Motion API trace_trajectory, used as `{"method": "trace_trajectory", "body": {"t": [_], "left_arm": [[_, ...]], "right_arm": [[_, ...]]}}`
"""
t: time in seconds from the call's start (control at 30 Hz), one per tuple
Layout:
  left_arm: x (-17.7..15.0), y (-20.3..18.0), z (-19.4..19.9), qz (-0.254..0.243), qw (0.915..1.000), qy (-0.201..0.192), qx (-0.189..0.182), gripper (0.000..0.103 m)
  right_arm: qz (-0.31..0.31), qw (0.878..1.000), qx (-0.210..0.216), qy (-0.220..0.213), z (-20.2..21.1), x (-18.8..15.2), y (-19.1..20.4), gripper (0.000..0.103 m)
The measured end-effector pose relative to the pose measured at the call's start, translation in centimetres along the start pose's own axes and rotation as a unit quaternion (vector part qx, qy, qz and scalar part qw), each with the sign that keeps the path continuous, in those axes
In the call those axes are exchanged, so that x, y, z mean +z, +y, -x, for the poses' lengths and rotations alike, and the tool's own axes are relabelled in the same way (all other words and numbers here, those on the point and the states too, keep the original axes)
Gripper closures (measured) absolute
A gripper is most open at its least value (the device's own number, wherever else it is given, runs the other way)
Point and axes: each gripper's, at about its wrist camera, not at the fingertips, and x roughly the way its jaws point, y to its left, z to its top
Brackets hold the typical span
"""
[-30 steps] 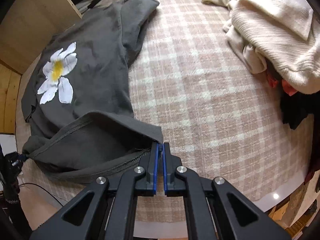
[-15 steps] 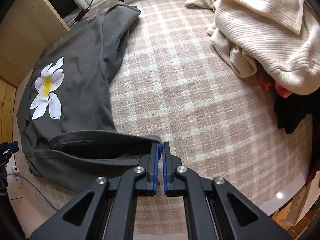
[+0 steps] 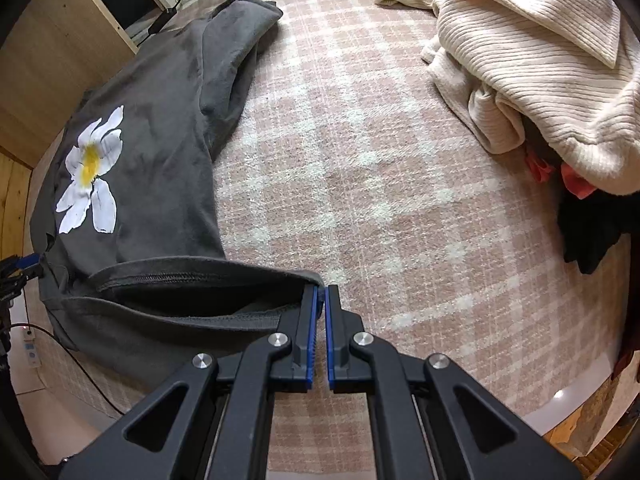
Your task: Fold clothes
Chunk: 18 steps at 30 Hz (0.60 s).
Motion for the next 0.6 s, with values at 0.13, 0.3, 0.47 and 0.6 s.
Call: {"method": "trace_trajectory", "body": {"t": [0.13,0.3,0.47,0.6], "left_arm": [[0.3,0.0,-1.8,-0.009,0.9996,0.026,0.011,0.083],[-0.5,-0.4,-1.3,-0.01,0.9999,0.0,-0.005,0.099],[-5.3,-1.2,4.8,0.003,0.9974,-0.072,0.003,0.1],[-14.0,-2.2,12.3,0.065,0.9862,-0.153,0.005,0.099]], "right_arm": [[0.001,1.0,0.0,0.0,-0.4,0.0,0.1,0.099],[0.014,1.0,-0.004,-0.018,0.4,-0.8,0.4,0.099],[0.036,0.997,0.01,-0.073,5.2,-3.5,0.6,0.099],[0.048,0.992,0.035,-0.115,9.8,-8.6,-0.8,0.099]]}}
